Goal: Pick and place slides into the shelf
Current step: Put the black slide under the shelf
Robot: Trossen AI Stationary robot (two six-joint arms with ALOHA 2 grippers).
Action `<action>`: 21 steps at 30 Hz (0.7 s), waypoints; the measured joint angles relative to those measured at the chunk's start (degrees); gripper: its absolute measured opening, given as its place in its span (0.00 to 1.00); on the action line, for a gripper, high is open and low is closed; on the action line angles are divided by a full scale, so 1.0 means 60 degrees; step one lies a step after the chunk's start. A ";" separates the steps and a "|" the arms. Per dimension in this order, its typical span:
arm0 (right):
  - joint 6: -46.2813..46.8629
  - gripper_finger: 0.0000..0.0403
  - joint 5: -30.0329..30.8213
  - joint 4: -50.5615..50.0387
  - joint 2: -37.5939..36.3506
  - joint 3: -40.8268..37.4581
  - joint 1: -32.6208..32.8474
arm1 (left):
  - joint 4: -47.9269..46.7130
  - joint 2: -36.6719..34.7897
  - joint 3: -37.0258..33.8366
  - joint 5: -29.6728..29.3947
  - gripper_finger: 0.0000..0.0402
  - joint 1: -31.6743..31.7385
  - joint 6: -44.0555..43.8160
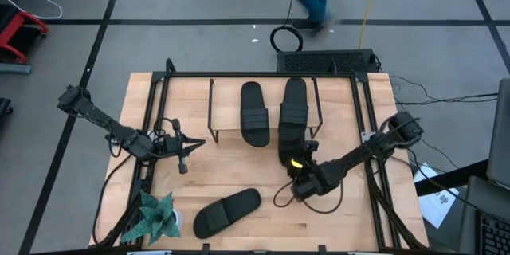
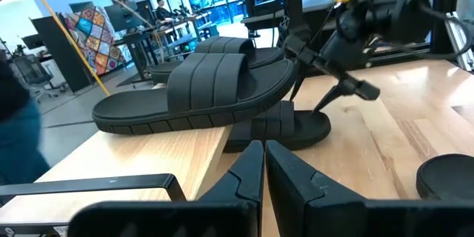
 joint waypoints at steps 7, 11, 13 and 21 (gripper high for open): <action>-0.0016 0.52 0.0542 0.0015 -0.0857 0.0000 0.0651 | -0.0002 -0.0002 0.0000 0.0002 0.06 0.0000 0.0000; -0.0446 0.52 0.0878 0.0188 -0.1594 0.0007 0.1430 | -0.0007 0.0000 0.0000 0.0002 0.06 0.0000 0.0007; -0.0831 0.52 0.0874 0.0448 -0.1962 0.0007 0.1892 | -0.0004 -0.0004 0.0000 0.0002 0.06 0.0000 0.0072; -0.4091 0.31 -0.0897 0.2352 -0.2868 0.0007 0.3152 | -0.0007 -0.0004 0.0000 0.0002 0.06 0.0000 0.0220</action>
